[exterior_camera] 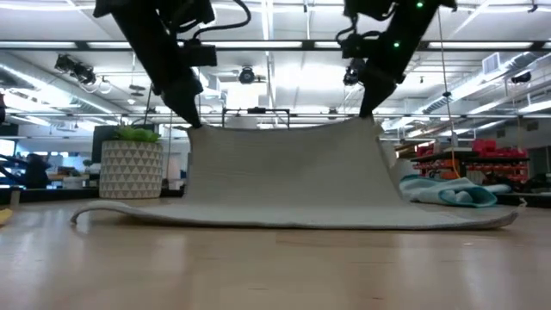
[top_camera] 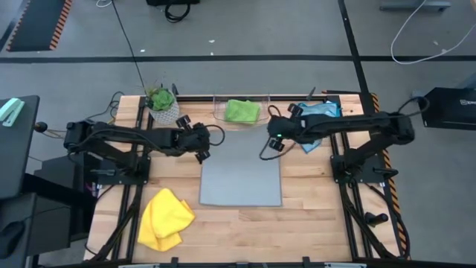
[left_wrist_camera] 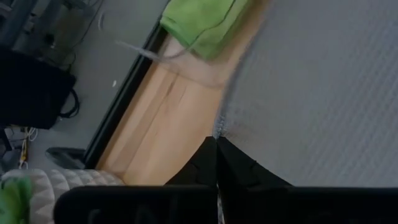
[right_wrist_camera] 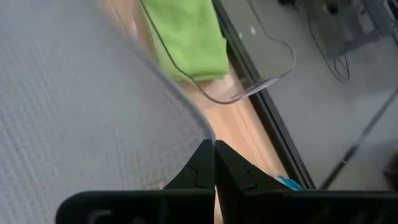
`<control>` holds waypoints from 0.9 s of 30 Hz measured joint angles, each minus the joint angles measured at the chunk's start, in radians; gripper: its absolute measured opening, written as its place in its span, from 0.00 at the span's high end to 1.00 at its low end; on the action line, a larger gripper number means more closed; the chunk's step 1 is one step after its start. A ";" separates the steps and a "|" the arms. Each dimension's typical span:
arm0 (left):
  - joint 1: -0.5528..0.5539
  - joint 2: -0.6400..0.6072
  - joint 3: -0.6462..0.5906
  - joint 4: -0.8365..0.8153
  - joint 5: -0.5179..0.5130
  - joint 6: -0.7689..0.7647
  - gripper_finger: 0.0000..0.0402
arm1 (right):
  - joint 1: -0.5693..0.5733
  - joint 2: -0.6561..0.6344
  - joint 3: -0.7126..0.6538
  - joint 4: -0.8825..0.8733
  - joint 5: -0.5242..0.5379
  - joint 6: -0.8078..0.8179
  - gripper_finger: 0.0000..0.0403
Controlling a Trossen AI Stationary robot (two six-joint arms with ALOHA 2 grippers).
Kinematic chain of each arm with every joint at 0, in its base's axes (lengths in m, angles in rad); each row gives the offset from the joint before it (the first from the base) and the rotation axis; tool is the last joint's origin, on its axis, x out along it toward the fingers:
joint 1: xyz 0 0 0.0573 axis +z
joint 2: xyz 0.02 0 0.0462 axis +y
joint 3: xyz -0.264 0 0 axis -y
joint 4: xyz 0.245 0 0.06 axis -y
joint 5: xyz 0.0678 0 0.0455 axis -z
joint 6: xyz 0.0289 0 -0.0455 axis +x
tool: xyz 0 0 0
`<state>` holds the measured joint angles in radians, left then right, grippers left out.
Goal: Fold microfiber towels
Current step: Fold the gray microfiber cloth
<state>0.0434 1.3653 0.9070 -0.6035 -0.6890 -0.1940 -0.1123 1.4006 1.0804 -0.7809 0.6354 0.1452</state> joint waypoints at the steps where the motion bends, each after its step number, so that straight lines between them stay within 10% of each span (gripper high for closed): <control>1: -0.003 0.006 0.000 0.008 0.001 0.000 0.99 | 0.000 0.026 0.027 -0.039 0.000 0.003 0.99; 18: -0.017 0.024 0.000 0.056 -0.022 -0.031 0.99 | 0.063 0.336 0.383 -0.533 -0.012 0.242 0.99; 27: -0.047 0.024 0.000 0.054 -0.043 -0.030 0.99 | 0.000 0.347 0.341 -0.366 0.016 0.118 0.99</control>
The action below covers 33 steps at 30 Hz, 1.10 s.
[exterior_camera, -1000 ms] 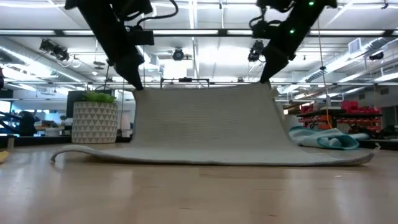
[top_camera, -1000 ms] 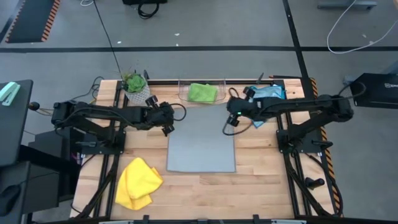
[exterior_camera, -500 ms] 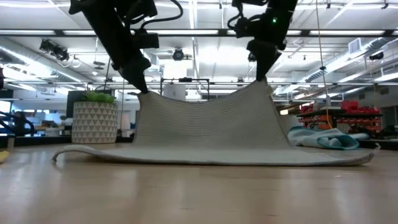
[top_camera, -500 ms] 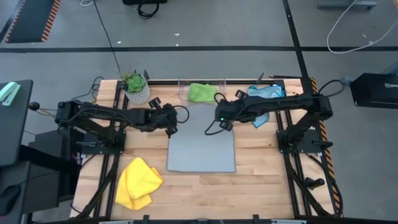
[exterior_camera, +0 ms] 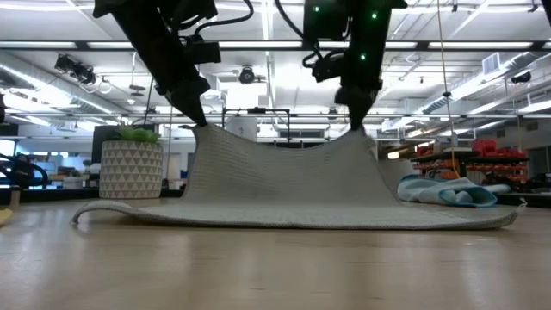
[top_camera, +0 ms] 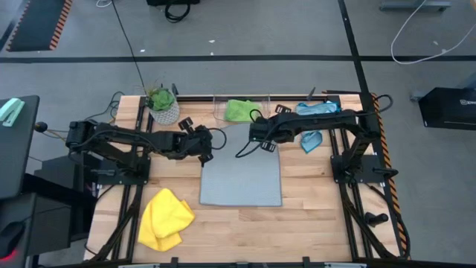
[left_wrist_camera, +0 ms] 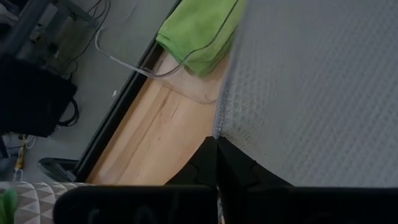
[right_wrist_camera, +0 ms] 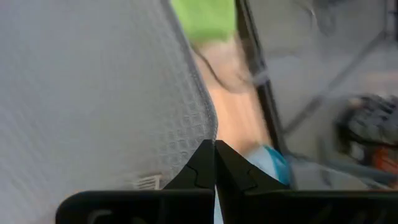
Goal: Fold microfiber towels
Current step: Fold the gray microfiber cloth
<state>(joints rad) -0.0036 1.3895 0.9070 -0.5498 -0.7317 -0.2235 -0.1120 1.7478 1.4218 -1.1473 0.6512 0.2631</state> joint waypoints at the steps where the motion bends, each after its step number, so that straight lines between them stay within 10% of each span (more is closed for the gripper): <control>1: -0.010 0.000 0.000 -0.006 -0.010 0.000 0.99 | 0.001 -0.013 -0.010 0.039 -0.031 -0.014 0.99; 21: -0.247 0.000 0.000 -0.083 -0.035 -0.125 0.99 | 0.293 -0.132 -0.423 0.614 -0.413 0.025 0.83; 33: -0.271 0.000 0.000 -0.081 -0.035 -0.138 0.98 | 0.075 -0.282 -0.466 0.506 -0.524 0.086 0.44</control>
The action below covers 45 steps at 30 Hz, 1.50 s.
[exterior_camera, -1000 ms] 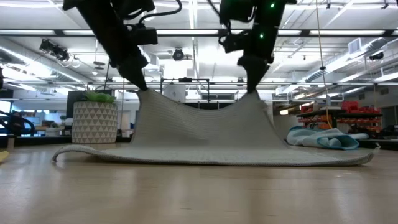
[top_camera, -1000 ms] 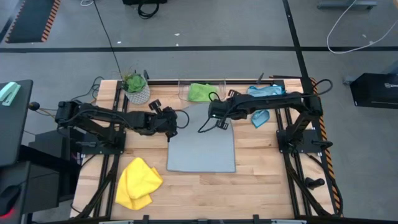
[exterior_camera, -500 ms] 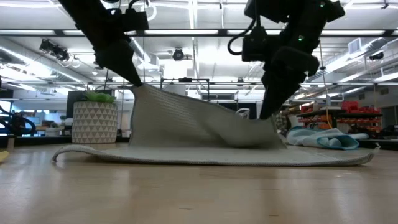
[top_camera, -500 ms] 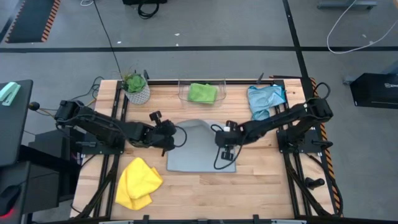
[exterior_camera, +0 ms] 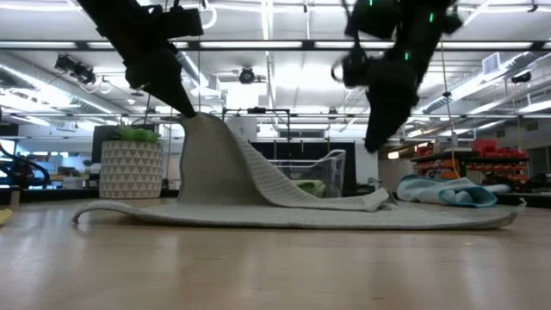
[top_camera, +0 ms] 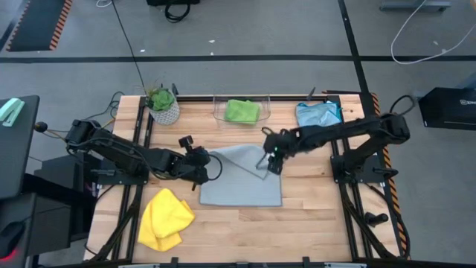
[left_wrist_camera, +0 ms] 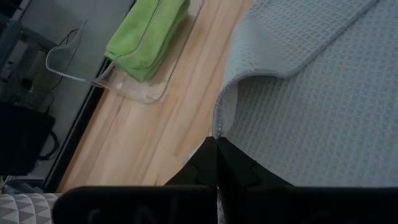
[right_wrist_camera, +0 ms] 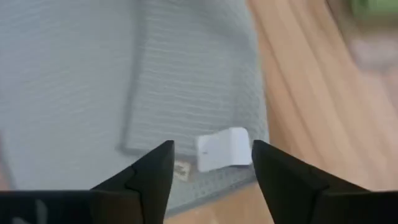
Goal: Fold microfiber towels
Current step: Fold the gray microfiber cloth
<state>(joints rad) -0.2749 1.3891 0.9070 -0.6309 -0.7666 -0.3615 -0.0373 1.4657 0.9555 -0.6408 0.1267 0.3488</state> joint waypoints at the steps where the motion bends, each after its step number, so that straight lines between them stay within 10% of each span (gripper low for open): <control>1: 0.000 0.000 0.000 0.000 0.000 0.001 0.98 | -0.029 -0.001 -0.035 0.034 -0.035 0.024 0.44; 27: 0.000 0.003 0.000 0.006 0.000 0.014 0.98 | -0.110 0.001 -0.258 0.303 -0.117 0.326 0.68; 45: 0.000 0.004 0.000 0.007 0.001 0.017 0.98 | -0.045 0.041 -0.259 0.327 -0.054 0.421 0.64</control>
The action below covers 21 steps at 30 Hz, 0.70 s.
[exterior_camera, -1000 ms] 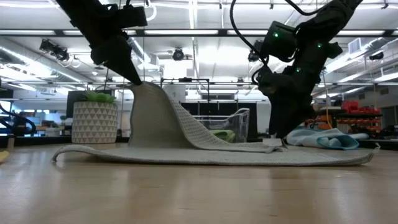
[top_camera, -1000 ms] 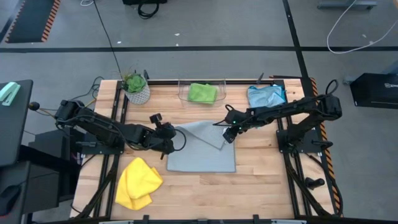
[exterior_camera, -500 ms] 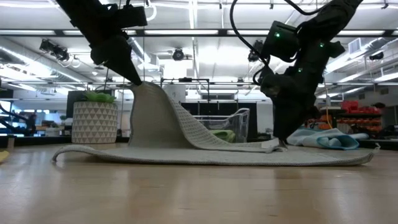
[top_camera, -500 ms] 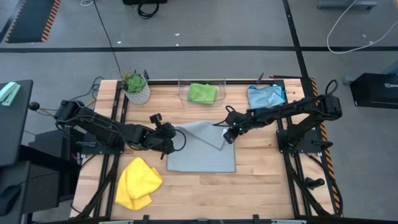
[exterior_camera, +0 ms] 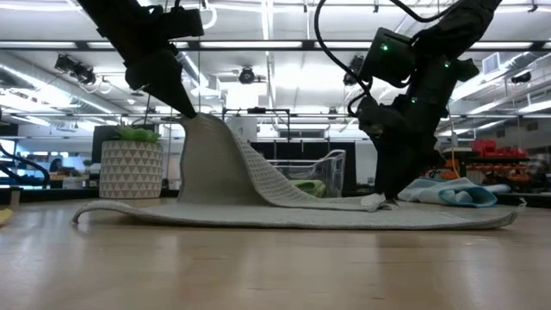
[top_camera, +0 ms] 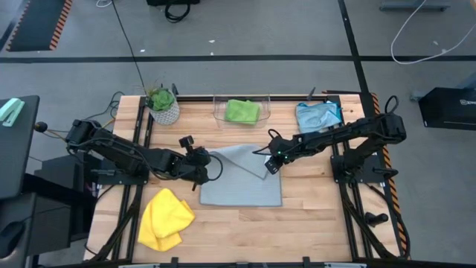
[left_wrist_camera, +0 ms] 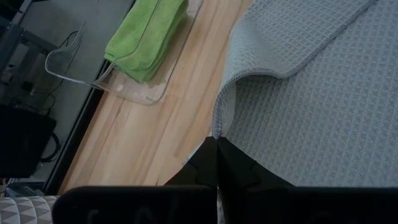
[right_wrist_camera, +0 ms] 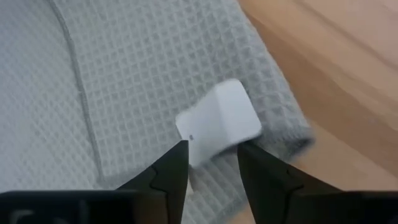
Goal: Fold microfiber towels
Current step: Fold the gray microfiber cloth
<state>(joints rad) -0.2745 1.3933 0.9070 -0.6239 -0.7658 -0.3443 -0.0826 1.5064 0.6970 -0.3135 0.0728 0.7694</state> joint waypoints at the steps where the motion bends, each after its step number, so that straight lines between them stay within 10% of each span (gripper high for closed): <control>1: 0.000 0.000 0.000 0.001 0.000 0.000 0.99 | 0.000 0.009 0.000 0.019 0.005 -0.004 0.64; 21: -0.005 0.000 0.000 0.007 0.000 0.002 0.99 | 0.081 -0.007 0.000 0.148 0.101 -0.306 0.96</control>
<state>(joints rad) -0.2794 1.3937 0.9073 -0.6173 -0.7654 -0.3424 -0.0018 1.4998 0.6971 -0.1652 0.1740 0.4638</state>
